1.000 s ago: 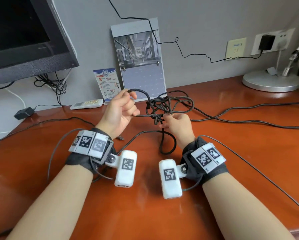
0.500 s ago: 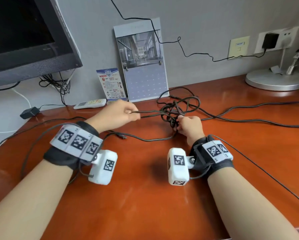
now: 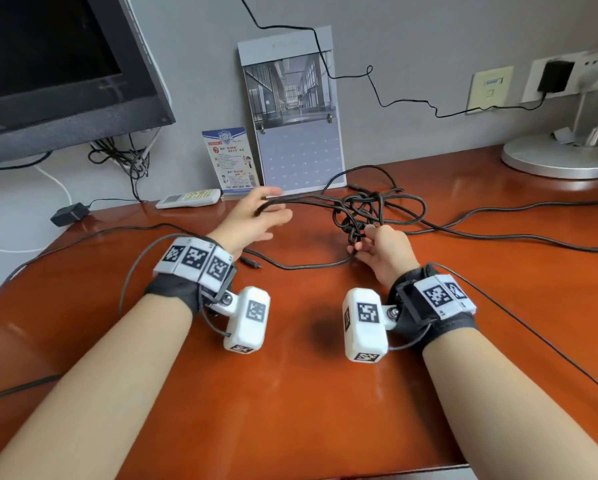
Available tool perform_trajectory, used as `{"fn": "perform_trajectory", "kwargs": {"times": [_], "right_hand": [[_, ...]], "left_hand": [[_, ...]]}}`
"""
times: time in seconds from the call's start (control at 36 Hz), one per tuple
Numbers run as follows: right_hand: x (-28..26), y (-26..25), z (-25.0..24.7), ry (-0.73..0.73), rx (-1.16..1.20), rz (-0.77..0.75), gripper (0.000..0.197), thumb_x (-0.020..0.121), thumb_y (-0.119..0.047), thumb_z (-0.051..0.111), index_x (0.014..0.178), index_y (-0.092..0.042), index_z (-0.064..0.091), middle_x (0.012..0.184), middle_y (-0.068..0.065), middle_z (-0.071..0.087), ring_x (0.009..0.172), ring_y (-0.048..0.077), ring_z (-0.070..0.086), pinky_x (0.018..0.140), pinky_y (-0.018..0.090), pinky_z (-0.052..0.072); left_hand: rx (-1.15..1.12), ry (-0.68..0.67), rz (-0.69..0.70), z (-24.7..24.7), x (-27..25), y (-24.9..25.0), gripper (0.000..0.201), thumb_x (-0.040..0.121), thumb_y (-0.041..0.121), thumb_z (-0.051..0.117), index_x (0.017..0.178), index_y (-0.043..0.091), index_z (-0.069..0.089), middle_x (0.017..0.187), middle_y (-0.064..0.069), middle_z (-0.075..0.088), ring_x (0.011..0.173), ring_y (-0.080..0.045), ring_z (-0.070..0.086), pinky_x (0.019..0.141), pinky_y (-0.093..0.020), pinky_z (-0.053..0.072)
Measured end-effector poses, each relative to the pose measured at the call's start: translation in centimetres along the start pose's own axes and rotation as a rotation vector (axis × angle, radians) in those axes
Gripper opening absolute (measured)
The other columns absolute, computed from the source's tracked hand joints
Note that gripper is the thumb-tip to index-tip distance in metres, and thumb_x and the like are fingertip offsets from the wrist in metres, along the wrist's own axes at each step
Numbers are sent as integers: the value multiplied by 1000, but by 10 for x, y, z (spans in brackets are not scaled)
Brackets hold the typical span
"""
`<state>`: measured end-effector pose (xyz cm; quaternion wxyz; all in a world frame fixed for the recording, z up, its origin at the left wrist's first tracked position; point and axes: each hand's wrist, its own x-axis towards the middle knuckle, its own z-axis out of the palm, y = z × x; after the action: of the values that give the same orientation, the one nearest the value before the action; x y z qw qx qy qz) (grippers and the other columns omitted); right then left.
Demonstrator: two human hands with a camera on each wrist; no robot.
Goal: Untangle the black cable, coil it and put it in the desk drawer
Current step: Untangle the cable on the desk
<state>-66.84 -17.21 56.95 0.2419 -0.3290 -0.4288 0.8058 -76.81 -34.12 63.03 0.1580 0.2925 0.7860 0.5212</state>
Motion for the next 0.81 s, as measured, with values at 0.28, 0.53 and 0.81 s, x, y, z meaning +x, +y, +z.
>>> {"fn": "perform_trajectory", "kwargs": {"times": [0.28, 0.53, 0.81], "right_hand": [[2, 2, 0, -28, -48, 0, 15, 96, -3, 40, 83, -7, 47, 51, 4, 42, 52, 21, 49, 64, 31, 50], [4, 2, 1, -31, -111, -24, 8, 94, -4, 43, 99, -1, 48, 69, 11, 50, 43, 15, 50, 69, 34, 54], [14, -6, -3, 76, -130, -69, 7, 90, 2, 42, 86, -1, 48, 63, 10, 45, 54, 18, 43, 57, 36, 50]], "left_hand": [[164, -126, 229, 52, -1, 16, 6, 95, 15, 55, 98, 17, 60, 80, 3, 61, 50, 2, 57, 48, -15, 42], [108, 39, 133, 51, 5, 30, 20, 87, 3, 61, 70, 14, 63, 56, 0, 59, 43, -4, 50, 41, -15, 40], [672, 337, 332, -4, 0, 56, 25, 80, 6, 56, 61, 23, 54, 63, 2, 56, 77, -32, 60, 71, -34, 49]]}}
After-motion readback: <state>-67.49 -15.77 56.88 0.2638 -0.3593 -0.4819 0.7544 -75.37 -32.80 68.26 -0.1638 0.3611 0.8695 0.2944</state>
